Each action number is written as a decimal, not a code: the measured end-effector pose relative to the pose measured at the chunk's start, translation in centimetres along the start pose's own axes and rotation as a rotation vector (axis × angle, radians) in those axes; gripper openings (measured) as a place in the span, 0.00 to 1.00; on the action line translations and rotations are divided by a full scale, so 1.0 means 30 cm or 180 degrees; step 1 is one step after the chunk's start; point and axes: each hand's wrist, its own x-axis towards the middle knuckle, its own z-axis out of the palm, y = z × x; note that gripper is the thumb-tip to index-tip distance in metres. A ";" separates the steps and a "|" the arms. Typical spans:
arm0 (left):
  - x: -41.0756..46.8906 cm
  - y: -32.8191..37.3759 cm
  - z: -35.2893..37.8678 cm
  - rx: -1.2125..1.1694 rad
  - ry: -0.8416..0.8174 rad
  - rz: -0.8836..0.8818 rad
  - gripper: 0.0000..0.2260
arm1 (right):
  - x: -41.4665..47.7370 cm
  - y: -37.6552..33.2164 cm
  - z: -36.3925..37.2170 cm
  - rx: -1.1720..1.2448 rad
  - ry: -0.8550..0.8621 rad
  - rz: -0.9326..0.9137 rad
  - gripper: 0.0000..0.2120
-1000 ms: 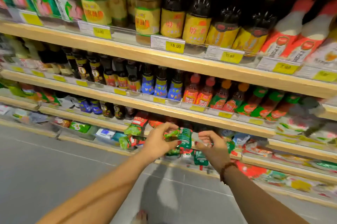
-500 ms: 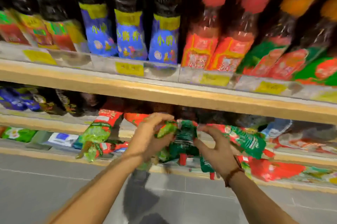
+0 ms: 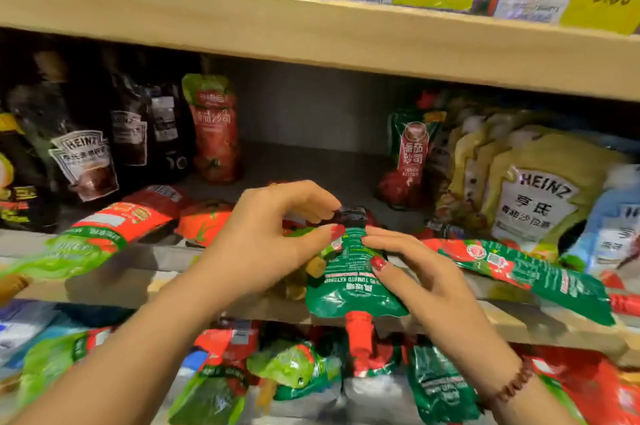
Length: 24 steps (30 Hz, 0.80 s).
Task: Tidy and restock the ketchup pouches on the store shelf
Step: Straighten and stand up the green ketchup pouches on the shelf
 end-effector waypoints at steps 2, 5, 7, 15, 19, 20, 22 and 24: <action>-0.001 -0.006 0.007 -0.0136 -0.0068 -0.0064 0.07 | -0.003 0.015 -0.008 -0.0084 -0.0061 -0.0129 0.14; 0.004 -0.012 0.010 -0.0168 -0.0142 -0.0171 0.06 | -0.019 0.022 -0.052 -0.0445 -0.0655 -0.0468 0.21; 0.011 -0.013 0.008 -0.0212 -0.0233 -0.0224 0.05 | -0.030 0.024 -0.079 -0.0666 -0.1039 -0.0550 0.31; 0.062 -0.015 -0.047 -0.0857 -0.0121 -0.0280 0.05 | -0.005 0.026 -0.048 -0.0868 -0.0174 -0.1354 0.20; 0.099 -0.028 -0.087 -0.0944 -0.0270 -0.0145 0.09 | 0.045 -0.020 -0.076 -0.0452 0.0526 -0.1144 0.14; 0.112 -0.035 -0.093 -0.0919 -0.0347 -0.0161 0.11 | 0.067 -0.035 -0.084 -0.0340 0.0736 -0.1024 0.12; 0.137 -0.042 -0.088 -0.0808 -0.0636 -0.0235 0.14 | 0.123 -0.057 -0.094 -0.0190 0.0943 -0.0735 0.08; 0.156 -0.035 -0.063 -0.0696 -0.1060 -0.0352 0.18 | 0.172 -0.071 -0.091 -0.0142 0.0935 -0.0403 0.06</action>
